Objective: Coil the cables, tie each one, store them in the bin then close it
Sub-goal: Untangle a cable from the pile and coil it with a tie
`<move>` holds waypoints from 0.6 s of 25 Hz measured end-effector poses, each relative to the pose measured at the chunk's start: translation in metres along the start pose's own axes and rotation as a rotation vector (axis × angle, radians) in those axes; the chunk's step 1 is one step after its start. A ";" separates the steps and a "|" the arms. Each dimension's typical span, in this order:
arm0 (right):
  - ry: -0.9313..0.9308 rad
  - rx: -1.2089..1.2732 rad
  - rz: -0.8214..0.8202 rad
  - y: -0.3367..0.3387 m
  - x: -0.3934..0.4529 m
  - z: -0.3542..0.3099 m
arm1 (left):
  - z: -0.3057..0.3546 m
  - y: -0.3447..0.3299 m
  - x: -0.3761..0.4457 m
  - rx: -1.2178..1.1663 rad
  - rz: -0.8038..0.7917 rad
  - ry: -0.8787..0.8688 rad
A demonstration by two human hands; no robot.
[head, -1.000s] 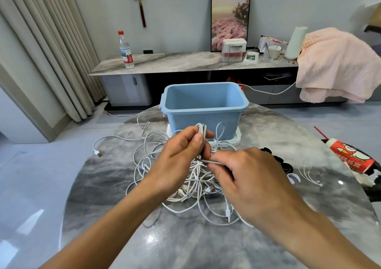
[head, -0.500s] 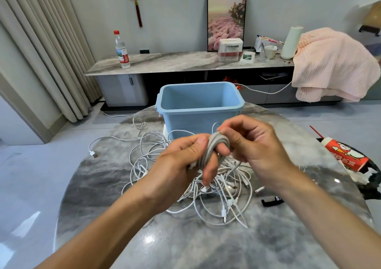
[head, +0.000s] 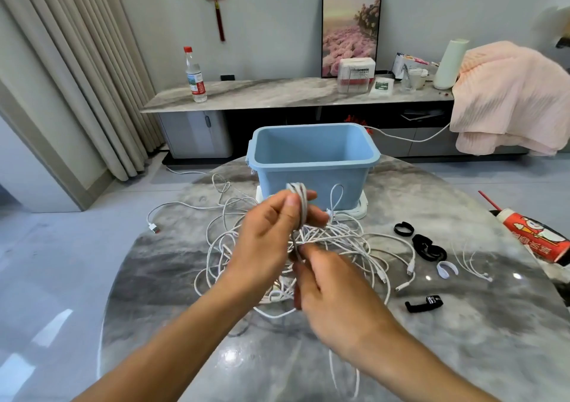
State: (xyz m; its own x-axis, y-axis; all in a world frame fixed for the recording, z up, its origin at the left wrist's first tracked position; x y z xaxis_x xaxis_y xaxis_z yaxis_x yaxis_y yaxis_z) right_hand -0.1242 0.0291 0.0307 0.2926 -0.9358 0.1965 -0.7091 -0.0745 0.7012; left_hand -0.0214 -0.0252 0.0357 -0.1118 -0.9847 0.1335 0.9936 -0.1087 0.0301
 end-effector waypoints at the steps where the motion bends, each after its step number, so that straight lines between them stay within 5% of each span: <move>1: 0.009 -0.061 -0.014 0.009 0.000 -0.003 | -0.001 -0.003 -0.003 0.115 -0.045 -0.059; 7: 0.077 -0.248 -0.118 0.065 0.005 -0.011 | 0.002 -0.011 -0.004 0.390 -0.203 -0.132; 10: 0.263 -0.281 -0.062 0.092 0.012 -0.008 | 0.005 -0.014 -0.005 0.241 -0.402 -0.018; 15: 0.313 0.339 0.127 0.111 0.030 0.029 | 0.018 -0.024 -0.014 -0.102 -0.560 0.120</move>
State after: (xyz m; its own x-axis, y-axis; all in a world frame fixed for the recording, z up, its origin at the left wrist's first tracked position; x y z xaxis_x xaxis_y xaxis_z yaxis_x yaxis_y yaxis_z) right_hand -0.2126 -0.0168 0.0949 0.3328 -0.7998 0.4995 -0.9057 -0.1236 0.4055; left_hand -0.0443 -0.0060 0.0504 -0.6242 -0.7812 0.0110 0.7806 -0.6242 -0.0327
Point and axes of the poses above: each hand's wrist, its own x-axis towards the middle knuckle, its own y-axis out of the back of the hand, z = x × y, the point moved 3 cm from there along x, towards the middle knuckle, and after that the axes turned 9 degrees about y, right-handed, at the moved point
